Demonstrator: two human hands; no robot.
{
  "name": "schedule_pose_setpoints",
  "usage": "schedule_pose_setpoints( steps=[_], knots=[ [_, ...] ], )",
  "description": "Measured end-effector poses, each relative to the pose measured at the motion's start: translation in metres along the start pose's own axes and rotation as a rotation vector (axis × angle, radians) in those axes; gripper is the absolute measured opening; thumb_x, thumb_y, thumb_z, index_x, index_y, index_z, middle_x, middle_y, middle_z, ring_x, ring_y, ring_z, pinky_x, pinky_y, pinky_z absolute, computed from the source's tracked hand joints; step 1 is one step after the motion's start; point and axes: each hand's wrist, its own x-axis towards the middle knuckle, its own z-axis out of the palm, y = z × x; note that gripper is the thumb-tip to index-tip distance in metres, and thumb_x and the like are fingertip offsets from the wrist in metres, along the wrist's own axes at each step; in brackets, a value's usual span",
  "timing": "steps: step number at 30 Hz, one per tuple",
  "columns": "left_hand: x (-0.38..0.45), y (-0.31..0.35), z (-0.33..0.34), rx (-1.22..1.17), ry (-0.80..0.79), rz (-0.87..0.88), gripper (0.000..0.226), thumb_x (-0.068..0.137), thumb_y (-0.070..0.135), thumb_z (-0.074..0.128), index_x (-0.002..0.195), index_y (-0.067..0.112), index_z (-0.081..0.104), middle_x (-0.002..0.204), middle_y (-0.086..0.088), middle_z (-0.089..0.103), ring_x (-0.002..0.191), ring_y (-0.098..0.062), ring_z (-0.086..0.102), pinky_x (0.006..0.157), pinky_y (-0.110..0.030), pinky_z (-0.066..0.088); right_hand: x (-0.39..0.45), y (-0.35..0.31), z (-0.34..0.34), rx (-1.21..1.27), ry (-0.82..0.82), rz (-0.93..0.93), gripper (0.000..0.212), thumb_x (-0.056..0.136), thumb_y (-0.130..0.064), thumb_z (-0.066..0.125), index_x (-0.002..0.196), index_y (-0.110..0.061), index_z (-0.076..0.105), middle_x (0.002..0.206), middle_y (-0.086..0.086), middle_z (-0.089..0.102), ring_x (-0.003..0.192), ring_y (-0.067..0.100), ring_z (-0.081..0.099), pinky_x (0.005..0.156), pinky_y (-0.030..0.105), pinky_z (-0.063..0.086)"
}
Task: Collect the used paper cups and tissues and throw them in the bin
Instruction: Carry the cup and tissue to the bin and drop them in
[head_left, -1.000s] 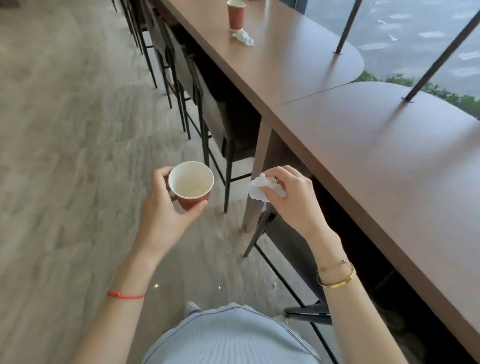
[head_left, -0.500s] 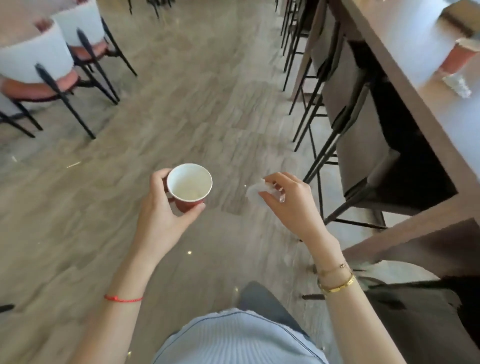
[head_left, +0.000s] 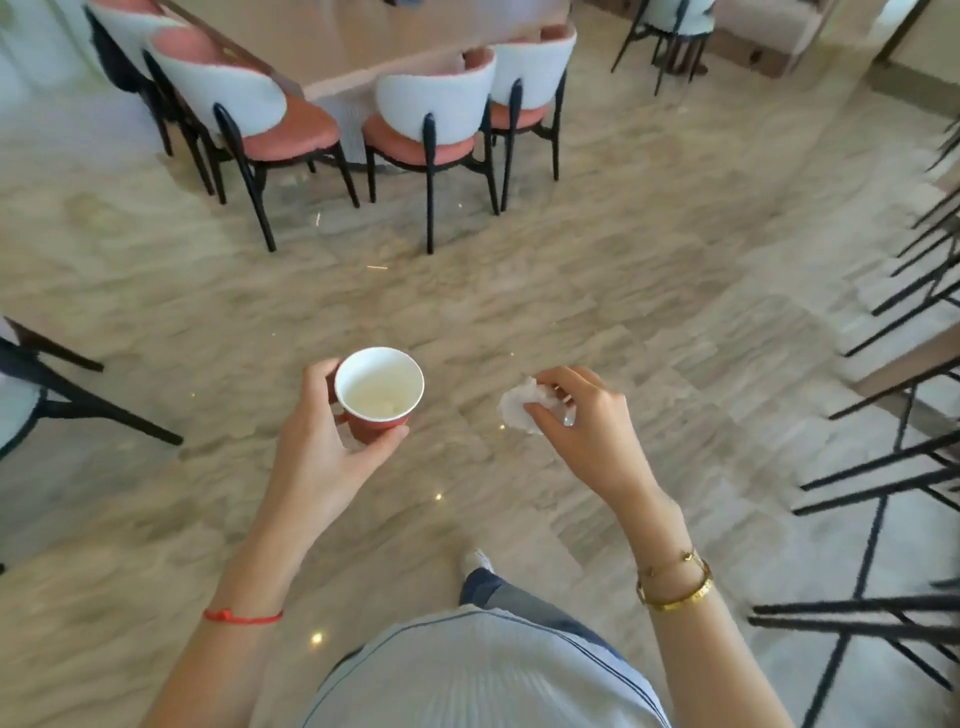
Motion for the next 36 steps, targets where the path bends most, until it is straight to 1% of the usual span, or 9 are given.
schedule_pose_setpoints(
  steps=[5, 11, 16, 21, 24, 27, 30, 33, 36],
  knots=[
    [0.068, -0.006, -0.002, 0.043, 0.217, -0.088, 0.075, 0.063, 0.019, 0.089, 0.123, 0.018, 0.043, 0.111, 0.012, 0.056, 0.092, 0.016, 0.055, 0.072, 0.003, 0.036, 0.121, -0.004, 0.027, 0.029, -0.154, -0.185, 0.021, 0.084, -0.015, 0.067, 0.105, -0.017, 0.065, 0.1, -0.005, 0.064, 0.086, 0.01, 0.058, 0.074, 0.023, 0.049],
    [0.127, -0.034, -0.018, 0.044, 0.373, -0.237, 0.078, 0.063, 0.02, 0.089, 0.126, 0.018, 0.043, 0.113, 0.009, 0.056, 0.094, -0.006, 0.059, 0.073, 0.0, 0.039, 0.231, -0.027, 0.082, 0.085, -0.31, -0.318, 0.022, 0.084, -0.015, 0.067, 0.106, -0.016, 0.066, 0.1, -0.005, 0.063, 0.084, 0.007, 0.057, 0.074, 0.019, 0.047],
    [0.184, -0.076, -0.04, 0.039, 0.455, -0.336, 0.078, 0.065, 0.025, 0.088, 0.127, 0.026, 0.041, 0.12, 0.011, 0.056, 0.1, -0.005, 0.06, 0.071, -0.002, 0.042, 0.311, -0.049, 0.144, 0.111, -0.393, -0.388, 0.023, 0.085, -0.016, 0.068, 0.108, -0.016, 0.066, 0.102, -0.007, 0.063, 0.085, 0.004, 0.056, 0.074, 0.007, 0.043],
    [0.267, -0.121, -0.08, 0.044, 0.524, -0.369, 0.074, 0.065, 0.031, 0.086, 0.118, 0.043, 0.036, 0.109, 0.033, 0.05, 0.095, 0.015, 0.054, 0.067, 0.001, 0.04, 0.399, -0.089, 0.215, 0.131, -0.46, -0.439, 0.022, 0.086, -0.016, 0.067, 0.108, -0.016, 0.066, 0.102, -0.006, 0.063, 0.085, 0.005, 0.056, 0.073, 0.007, 0.042],
    [0.321, -0.148, -0.117, 0.02, 0.56, -0.391, 0.072, 0.065, 0.03, 0.086, 0.115, 0.045, 0.036, 0.11, 0.033, 0.052, 0.097, 0.019, 0.052, 0.069, 0.001, 0.04, 0.458, -0.128, 0.255, 0.137, -0.497, -0.459, 0.021, 0.086, -0.018, 0.067, 0.107, -0.017, 0.066, 0.1, -0.007, 0.063, 0.086, 0.005, 0.056, 0.074, 0.009, 0.043],
    [0.375, -0.177, -0.156, 0.023, 0.578, -0.381, 0.072, 0.065, 0.028, 0.087, 0.116, 0.043, 0.037, 0.11, 0.033, 0.053, 0.098, 0.016, 0.053, 0.072, 0.0, 0.04, 0.516, -0.171, 0.295, 0.153, -0.492, -0.492, 0.021, 0.085, -0.018, 0.067, 0.106, -0.017, 0.066, 0.1, -0.006, 0.063, 0.087, 0.008, 0.058, 0.076, 0.018, 0.047],
    [0.428, -0.203, -0.191, 0.051, 0.579, -0.38, 0.075, 0.065, 0.029, 0.087, 0.118, 0.044, 0.035, 0.111, 0.034, 0.05, 0.098, 0.012, 0.055, 0.071, 0.001, 0.04, 0.569, -0.205, 0.329, 0.159, -0.476, -0.514, 0.021, 0.086, -0.018, 0.067, 0.107, -0.017, 0.066, 0.101, -0.005, 0.064, 0.087, 0.008, 0.058, 0.077, 0.014, 0.045],
    [0.476, -0.228, -0.22, 0.082, 0.571, -0.381, 0.075, 0.066, 0.026, 0.086, 0.124, 0.032, 0.038, 0.113, 0.02, 0.054, 0.097, -0.003, 0.059, 0.071, 0.0, 0.04, 0.614, -0.228, 0.362, 0.165, -0.481, -0.503, 0.022, 0.086, -0.016, 0.066, 0.108, -0.017, 0.066, 0.101, -0.006, 0.063, 0.088, 0.008, 0.057, 0.077, 0.014, 0.044],
    [0.52, -0.252, -0.246, 0.102, 0.575, -0.396, 0.077, 0.066, 0.023, 0.087, 0.126, 0.027, 0.039, 0.116, 0.013, 0.055, 0.098, -0.008, 0.057, 0.073, 0.0, 0.039, 0.656, -0.249, 0.396, 0.164, -0.496, -0.501, 0.022, 0.086, -0.014, 0.067, 0.108, -0.016, 0.066, 0.1, -0.006, 0.063, 0.088, 0.008, 0.057, 0.077, 0.014, 0.045]
  ],
)
